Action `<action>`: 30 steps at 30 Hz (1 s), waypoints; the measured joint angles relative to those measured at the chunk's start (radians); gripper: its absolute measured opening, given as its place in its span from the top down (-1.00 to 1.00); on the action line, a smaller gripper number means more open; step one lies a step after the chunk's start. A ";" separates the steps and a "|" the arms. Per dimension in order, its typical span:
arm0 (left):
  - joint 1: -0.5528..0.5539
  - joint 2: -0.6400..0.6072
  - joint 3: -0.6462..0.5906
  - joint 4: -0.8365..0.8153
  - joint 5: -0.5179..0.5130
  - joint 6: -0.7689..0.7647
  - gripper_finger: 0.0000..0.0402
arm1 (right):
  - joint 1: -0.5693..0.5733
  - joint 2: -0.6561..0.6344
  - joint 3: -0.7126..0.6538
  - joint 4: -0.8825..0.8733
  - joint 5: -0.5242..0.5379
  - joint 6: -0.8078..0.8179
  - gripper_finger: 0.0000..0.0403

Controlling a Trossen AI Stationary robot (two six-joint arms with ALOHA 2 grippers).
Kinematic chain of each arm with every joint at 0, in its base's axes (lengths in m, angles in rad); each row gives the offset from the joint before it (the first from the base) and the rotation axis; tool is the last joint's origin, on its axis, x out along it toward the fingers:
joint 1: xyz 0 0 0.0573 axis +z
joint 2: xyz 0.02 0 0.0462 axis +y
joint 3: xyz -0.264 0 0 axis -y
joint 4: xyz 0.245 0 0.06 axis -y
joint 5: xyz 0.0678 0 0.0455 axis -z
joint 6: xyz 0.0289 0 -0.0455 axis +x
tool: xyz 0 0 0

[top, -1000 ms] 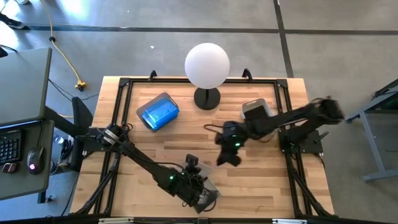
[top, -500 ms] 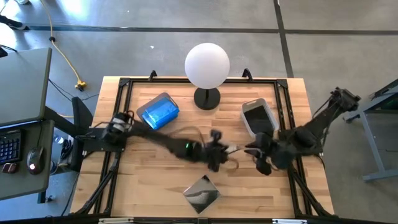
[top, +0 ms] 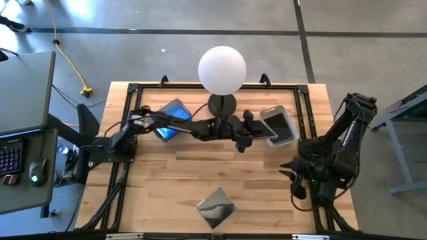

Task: Pick & place jewel cases by type
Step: Put the top black CD case into the gray bin

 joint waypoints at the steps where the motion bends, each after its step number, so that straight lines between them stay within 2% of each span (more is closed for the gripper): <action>1: 0.006 0.026 0.011 0.035 0.017 0.032 0.95 | 0.006 0.003 0.000 0.015 0.005 -0.007 0.56; 4: 0.014 0.105 0.071 0.054 0.025 0.100 0.95 | 0.021 0.009 0.000 0.030 0.022 -0.025 0.56; 8: 0.013 0.226 0.223 0.063 -0.086 0.120 0.94 | 0.029 0.010 0.000 0.032 -0.012 -0.013 0.56; 9: 0.013 0.248 0.266 0.064 -0.088 0.109 0.93 | 0.029 0.010 0.000 0.034 -0.018 -0.013 0.56; 12: 0.016 0.302 0.383 0.065 -0.059 0.059 0.84 | 0.029 0.010 0.000 0.039 -0.039 -0.011 0.56; 15: 0.020 0.361 0.473 0.016 -0.076 0.055 0.67 | 0.029 0.010 0.000 0.041 -0.061 -0.005 0.56; 17: 0.023 0.386 0.504 -0.062 -0.094 0.028 0.55 | 0.029 0.010 0.000 0.044 -0.065 0.003 0.56; 22: 0.046 0.417 0.526 -0.095 -0.110 -0.023 0.29 | 0.029 0.010 0.000 0.054 -0.065 0.005 0.56; 27: 0.047 0.439 0.525 -0.080 -0.116 -0.022 0.14 | 0.029 0.010 0.000 0.062 -0.065 0.005 0.56; 30: 0.032 0.435 0.527 -0.032 -0.074 -0.022 0.10 | 0.029 0.010 0.000 0.074 -0.063 -0.003 0.56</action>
